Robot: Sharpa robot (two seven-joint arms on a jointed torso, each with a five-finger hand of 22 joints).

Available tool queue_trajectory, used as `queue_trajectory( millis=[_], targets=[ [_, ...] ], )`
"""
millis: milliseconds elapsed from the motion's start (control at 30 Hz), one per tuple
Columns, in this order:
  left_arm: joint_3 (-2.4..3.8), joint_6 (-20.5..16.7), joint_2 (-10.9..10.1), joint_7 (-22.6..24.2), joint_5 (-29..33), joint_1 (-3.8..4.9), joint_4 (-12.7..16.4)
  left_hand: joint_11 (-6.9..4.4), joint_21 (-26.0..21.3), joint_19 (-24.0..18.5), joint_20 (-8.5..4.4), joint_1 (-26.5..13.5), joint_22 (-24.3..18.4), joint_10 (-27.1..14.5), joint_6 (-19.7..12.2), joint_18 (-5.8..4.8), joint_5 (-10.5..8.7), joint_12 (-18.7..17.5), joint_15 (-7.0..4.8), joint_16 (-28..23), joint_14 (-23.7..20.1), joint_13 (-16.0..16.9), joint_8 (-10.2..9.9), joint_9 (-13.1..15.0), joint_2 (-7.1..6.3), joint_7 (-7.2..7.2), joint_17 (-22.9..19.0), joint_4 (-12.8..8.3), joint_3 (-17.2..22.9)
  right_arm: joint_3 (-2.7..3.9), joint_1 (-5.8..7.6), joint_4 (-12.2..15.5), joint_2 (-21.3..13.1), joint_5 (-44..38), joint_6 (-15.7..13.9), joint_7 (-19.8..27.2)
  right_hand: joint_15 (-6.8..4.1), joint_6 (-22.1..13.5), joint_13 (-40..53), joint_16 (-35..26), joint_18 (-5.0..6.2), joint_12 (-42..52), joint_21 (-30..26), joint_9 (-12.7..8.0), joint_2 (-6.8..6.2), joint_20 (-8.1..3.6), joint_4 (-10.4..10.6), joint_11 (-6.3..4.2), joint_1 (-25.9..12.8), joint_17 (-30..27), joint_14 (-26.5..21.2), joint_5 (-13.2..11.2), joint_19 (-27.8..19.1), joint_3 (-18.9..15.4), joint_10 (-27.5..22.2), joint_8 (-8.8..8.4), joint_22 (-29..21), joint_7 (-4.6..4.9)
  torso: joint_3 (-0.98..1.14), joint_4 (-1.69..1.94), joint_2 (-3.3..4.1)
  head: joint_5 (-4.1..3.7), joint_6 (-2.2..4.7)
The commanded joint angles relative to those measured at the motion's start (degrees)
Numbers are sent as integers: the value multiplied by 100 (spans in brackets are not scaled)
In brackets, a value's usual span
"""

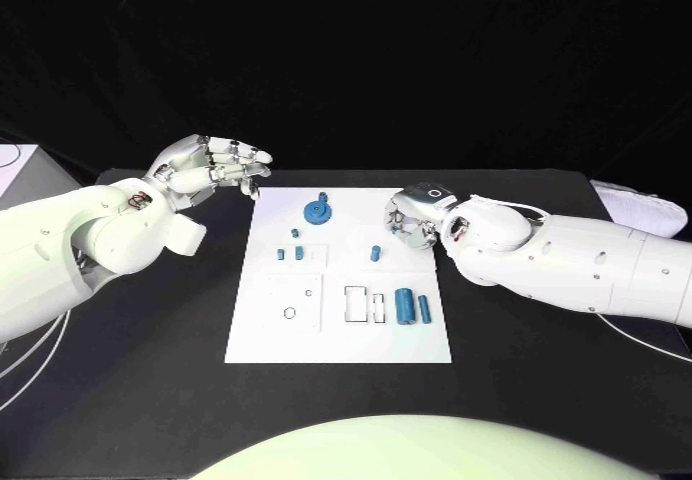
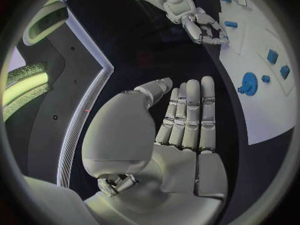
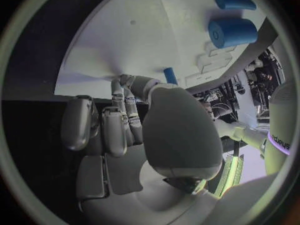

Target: Assemble the parts on the task board

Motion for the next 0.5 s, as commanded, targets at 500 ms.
queue_trajectory(
  millis=[500],
  targets=[
    [3,102,8,-14,1,1,-77,38,-18,31,12,73,0,-33,-15,77,40,-43,-1,-29,-46,-12,-18,-11,-24,53,-13,-51,-18,170,56,787,-498,337,-984,82,-43,47,29,-14,-55,-46,92,28,50,-54,-51,-209,-37,8,255,-31,108,54,271,43,314,1,-10,-14,0,32,32]
  ],
)
